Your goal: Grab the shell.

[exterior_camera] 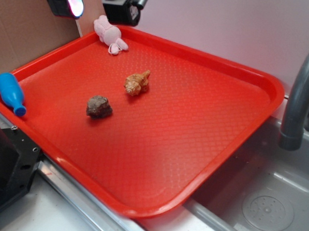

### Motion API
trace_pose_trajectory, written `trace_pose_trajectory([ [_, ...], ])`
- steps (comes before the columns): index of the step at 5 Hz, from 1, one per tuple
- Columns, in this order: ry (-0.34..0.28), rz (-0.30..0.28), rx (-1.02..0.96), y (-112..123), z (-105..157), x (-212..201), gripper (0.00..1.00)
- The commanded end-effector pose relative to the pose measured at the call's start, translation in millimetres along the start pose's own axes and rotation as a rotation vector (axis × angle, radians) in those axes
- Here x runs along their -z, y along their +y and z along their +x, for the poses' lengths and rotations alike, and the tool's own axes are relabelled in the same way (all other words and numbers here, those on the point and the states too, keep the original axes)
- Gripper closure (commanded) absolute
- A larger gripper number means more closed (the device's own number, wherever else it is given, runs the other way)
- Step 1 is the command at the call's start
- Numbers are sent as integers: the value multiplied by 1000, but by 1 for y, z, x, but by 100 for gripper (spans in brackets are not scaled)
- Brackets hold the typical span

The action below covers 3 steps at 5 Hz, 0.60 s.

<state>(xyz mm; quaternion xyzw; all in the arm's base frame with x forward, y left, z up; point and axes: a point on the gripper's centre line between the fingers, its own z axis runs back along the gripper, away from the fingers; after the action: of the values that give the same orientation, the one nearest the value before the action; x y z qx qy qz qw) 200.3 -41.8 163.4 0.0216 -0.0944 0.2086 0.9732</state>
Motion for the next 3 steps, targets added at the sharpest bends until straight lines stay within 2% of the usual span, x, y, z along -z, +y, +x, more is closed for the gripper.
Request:
trace_pose_trajectory([
  [1,46,-67,-7,-1,27,48,0],
  [2,65,-91,-8,-13,32,100,0],
  [3,84,-70,8,-21,14,118,0],
])
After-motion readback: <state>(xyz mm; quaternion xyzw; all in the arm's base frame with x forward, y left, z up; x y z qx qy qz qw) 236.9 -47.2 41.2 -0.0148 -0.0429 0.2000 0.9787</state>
